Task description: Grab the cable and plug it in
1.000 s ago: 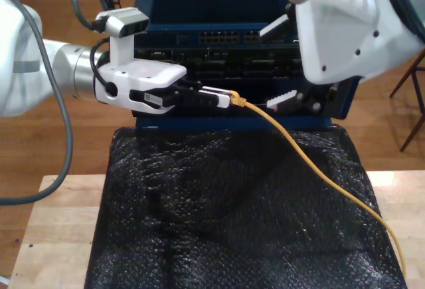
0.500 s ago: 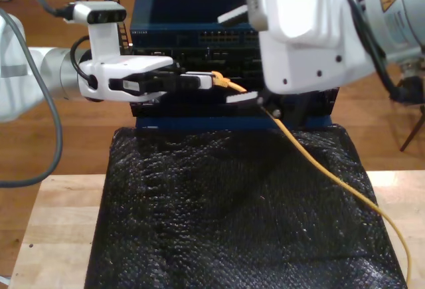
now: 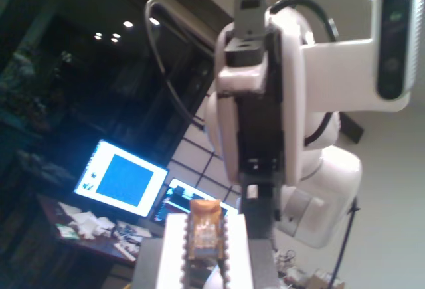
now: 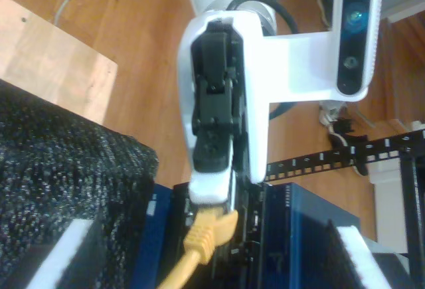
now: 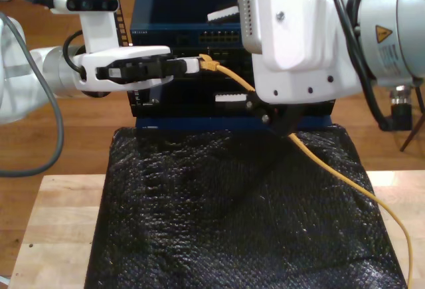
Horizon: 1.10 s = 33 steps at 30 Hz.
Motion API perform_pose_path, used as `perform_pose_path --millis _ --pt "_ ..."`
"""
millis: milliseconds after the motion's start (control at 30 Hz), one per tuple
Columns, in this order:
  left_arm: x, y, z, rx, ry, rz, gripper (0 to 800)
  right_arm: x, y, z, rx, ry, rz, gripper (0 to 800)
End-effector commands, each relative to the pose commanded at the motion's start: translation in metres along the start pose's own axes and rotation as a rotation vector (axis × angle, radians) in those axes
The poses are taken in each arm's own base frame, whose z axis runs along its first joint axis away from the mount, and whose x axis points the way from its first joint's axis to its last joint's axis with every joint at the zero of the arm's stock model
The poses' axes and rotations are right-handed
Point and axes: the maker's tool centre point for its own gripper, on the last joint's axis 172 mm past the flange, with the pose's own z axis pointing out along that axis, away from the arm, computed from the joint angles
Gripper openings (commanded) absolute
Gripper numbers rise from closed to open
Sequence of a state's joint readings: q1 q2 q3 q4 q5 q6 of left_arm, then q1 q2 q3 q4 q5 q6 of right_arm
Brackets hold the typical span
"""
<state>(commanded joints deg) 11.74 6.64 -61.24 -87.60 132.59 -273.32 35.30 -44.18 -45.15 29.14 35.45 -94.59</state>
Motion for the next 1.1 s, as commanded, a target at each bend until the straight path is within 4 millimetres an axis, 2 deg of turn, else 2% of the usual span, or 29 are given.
perform_pose_path --millis 267,333,400,500,600,1100 --pt "-0.001 0.006 0.000 -0.030 0.001 -0.054 8 0.007 0.003 -0.001 -0.020 0.012 -0.012 660" --pt "-0.001 0.007 0.000 -0.039 0.004 -0.075 9 0.007 0.003 -0.001 -0.021 0.011 -0.012 609" --pt "-0.001 0.009 0.000 -0.046 0.004 -0.083 15 0.007 0.004 -0.002 -0.023 0.012 -0.013 594" --pt "-0.003 0.010 0.001 -0.057 0.007 -0.088 17 0.007 0.008 -0.003 -0.038 0.011 -0.011 513" --pt "-0.003 0.012 0.001 -0.064 0.007 -0.089 20 0.006 0.011 -0.003 -0.053 0.009 -0.011 477" --pt "0.004 0.019 0.002 -0.091 0.032 -0.069 22 0.009 0.001 0.003 -0.032 0.017 -0.011 464"
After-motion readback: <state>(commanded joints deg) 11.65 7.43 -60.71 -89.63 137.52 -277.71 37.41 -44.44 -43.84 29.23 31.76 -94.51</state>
